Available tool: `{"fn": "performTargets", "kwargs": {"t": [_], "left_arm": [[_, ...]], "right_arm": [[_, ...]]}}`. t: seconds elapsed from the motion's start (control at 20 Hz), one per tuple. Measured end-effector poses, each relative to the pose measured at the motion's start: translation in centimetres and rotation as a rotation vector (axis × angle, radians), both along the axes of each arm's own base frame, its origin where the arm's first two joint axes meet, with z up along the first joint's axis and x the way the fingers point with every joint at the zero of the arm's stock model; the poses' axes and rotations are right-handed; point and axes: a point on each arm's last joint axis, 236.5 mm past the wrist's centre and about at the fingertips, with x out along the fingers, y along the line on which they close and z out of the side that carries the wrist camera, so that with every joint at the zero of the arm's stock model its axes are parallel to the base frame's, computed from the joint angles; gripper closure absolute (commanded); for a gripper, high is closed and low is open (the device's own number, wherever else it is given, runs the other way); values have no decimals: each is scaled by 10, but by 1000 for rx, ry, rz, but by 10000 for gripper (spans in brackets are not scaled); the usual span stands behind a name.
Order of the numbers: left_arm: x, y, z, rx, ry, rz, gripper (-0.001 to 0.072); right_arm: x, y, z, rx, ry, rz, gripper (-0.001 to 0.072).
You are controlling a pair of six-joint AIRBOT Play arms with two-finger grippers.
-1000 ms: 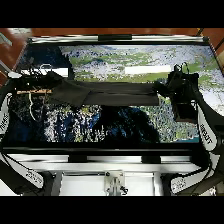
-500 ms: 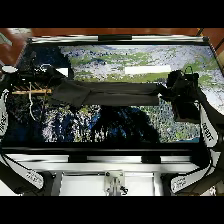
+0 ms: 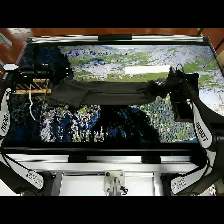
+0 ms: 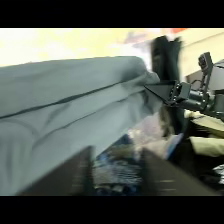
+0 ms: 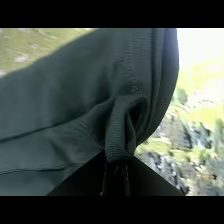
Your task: Fold the shirts.
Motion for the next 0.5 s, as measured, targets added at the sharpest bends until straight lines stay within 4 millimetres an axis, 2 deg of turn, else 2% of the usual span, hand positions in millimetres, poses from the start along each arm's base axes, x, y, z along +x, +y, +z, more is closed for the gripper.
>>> {"fn": "performTargets", "kwargs": {"t": [0.05,0.1,0.25,0.5], "left_arm": [[-1,-6,3,-13,-6,-9,597],[-2,-14,6,-25,-12,-24,667],[-10,-47,5,-20,-17,-83,667],[-41,-107,-33,140,43,-221,667]], "right_arm": [[0,0,13,-10,-23,15,626],[-1,2,27,-19,-43,33,626],[-15,9,78,-29,-94,90,627],[-55,19,168,-27,-175,150,627]]}}
